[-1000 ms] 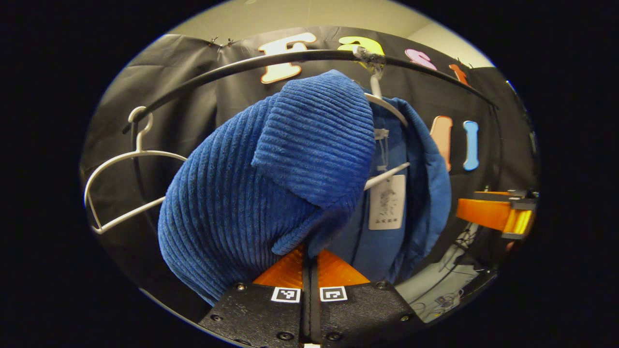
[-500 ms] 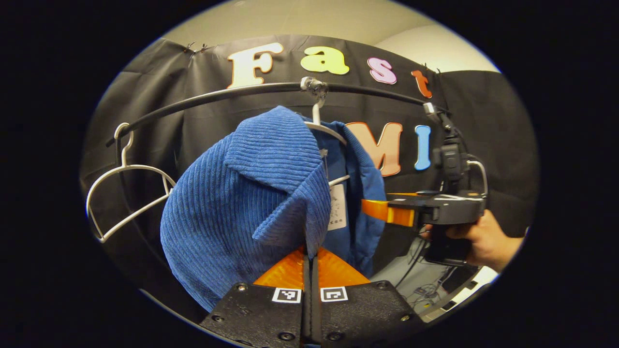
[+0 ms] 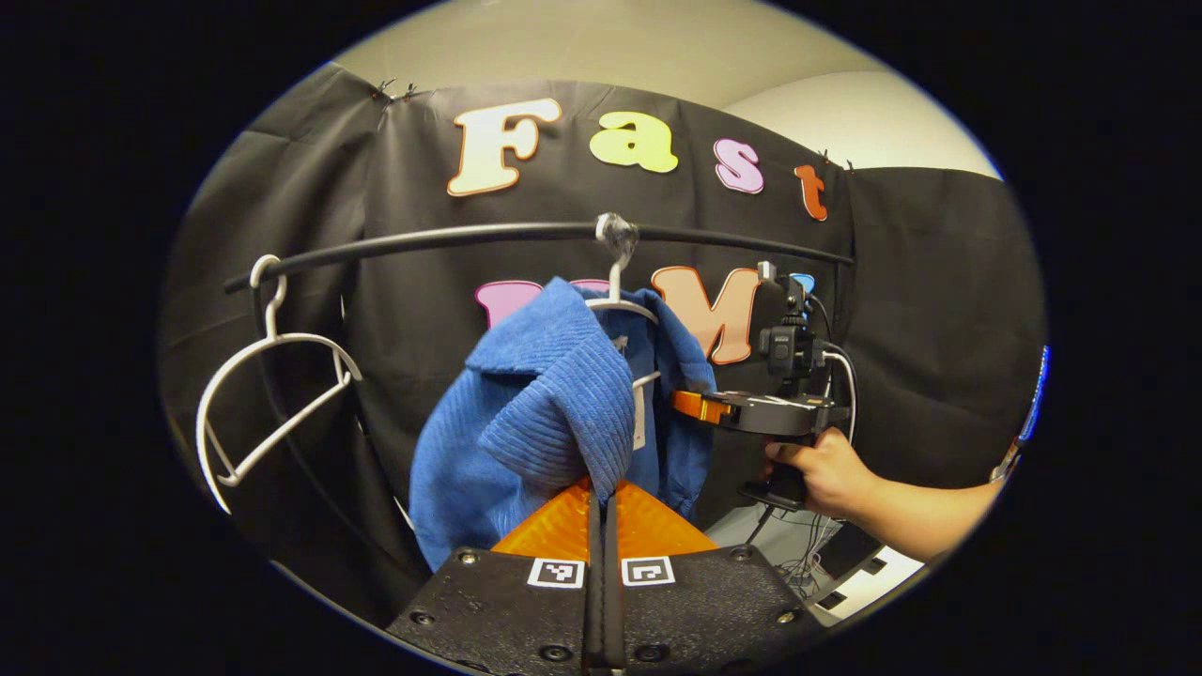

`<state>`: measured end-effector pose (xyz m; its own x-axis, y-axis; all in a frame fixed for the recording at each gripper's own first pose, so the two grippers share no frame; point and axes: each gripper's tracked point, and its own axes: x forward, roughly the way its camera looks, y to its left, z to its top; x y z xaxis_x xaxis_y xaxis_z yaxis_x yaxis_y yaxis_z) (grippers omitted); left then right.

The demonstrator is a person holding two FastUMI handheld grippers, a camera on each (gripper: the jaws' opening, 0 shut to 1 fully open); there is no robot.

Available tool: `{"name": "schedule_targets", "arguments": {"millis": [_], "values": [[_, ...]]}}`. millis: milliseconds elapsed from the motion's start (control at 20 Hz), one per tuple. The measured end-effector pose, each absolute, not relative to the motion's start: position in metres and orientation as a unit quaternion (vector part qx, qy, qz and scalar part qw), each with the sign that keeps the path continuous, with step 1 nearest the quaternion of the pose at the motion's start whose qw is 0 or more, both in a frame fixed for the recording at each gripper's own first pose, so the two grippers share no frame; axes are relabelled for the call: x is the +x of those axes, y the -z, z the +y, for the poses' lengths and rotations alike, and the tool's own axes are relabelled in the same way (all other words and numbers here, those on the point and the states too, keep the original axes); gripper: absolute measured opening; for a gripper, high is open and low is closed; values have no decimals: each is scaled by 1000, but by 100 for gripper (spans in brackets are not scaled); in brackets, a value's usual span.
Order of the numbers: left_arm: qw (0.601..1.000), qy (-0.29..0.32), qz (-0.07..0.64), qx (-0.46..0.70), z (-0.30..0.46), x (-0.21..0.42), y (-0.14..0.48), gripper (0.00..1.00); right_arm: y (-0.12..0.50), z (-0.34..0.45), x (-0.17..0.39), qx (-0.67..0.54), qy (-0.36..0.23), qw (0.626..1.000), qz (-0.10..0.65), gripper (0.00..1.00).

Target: Grasp the clothes on the hanger with both hands and then place them into the laundry hamper below.

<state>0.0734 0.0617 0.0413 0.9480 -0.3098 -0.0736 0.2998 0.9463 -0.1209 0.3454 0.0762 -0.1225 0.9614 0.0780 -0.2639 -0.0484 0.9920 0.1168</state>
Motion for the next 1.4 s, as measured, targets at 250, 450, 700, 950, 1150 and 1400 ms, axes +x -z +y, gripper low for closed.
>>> {"name": "schedule_targets", "arguments": {"millis": [250, 450, 700, 950, 1150, 1400], "values": [[993, 114, 31, -22, 117, 57, -56, 1, 98, 66, 335, 30, 16, 995, 91, 4], [997, 72, 25, 10, 155, 57, -60, 0, 79, 58, 327, 9, 33, 997, 64, 1], [997, 28, 15, 65, 200, 75, -68, 1, 59, 48, 322, 9, 53, 998, 38, 0], [995, 1, 12, 100, 229, 106, -73, 0, 56, 48, 334, 4, 61, 998, 31, 0], [995, 2, 8, 101, 231, 133, -73, 0, 51, 43, 352, 20, 69, 997, 26, 0], [995, 7, -2, 102, 228, 169, -75, 0, 44, 34, 374, 41, 84, 996, 15, 0]]}}
